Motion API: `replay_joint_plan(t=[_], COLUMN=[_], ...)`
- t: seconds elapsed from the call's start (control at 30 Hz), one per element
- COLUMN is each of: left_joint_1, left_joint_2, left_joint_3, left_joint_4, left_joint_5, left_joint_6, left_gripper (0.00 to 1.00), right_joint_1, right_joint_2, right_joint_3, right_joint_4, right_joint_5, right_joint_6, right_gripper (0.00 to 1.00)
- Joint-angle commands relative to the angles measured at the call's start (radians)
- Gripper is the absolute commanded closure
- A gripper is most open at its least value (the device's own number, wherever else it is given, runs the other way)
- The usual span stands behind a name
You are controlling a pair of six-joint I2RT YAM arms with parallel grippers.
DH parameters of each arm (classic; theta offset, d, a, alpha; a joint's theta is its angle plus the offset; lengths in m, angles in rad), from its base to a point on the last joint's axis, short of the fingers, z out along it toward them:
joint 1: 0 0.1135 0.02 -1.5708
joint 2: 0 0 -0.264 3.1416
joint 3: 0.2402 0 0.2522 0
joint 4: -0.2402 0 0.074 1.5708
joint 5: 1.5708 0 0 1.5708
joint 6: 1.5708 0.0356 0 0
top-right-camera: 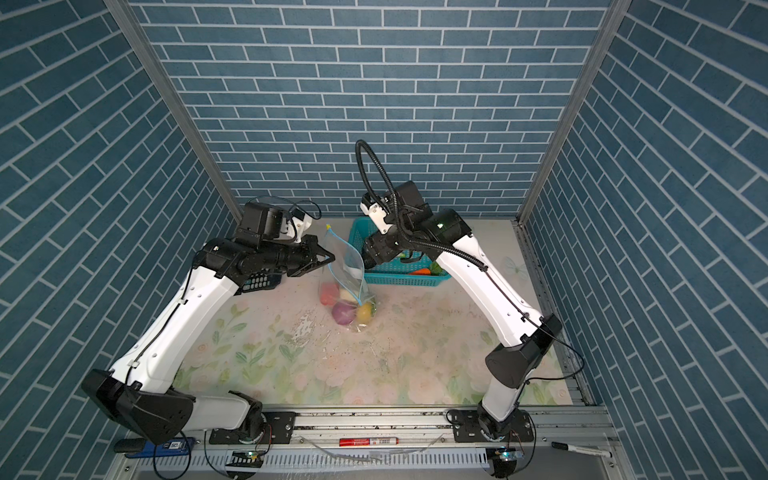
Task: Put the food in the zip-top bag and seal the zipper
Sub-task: 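Raise the right gripper out of the bag back over the basket, then lower the right gripper into the basket toward the orange carrot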
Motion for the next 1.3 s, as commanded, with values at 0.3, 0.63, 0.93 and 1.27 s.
replay_joint_plan(t=[0.3,0.63,0.93,1.27], left_joint_1=[-0.004,-0.004,-0.003,-0.004], left_joint_2=[-0.014,-0.022,-0.012,-0.014], left_joint_3=[-0.017,-0.037,-0.036,-0.047], left_joint_4=[-0.002,0.018,0.011,0.035], left_joint_5=[0.008,0.018,0.029,0.038], left_joint_6=[0.033,0.038,0.058,0.058], left_gripper=[1.0,1.0,1.0,1.0], right_joint_1=[-0.175,-0.336,-0.365,-0.394], right_joint_2=[0.082,0.276,0.392,0.479], right_joint_3=[0.089,0.032,0.013,0.032], right_joint_4=[-0.147,-0.095,-0.045,-0.096], right_joint_5=[0.063,0.054,0.056,0.029], right_joint_6=[0.195,0.305,0.541,0.753], right_gripper=[0.23,0.25,0.27,0.24])
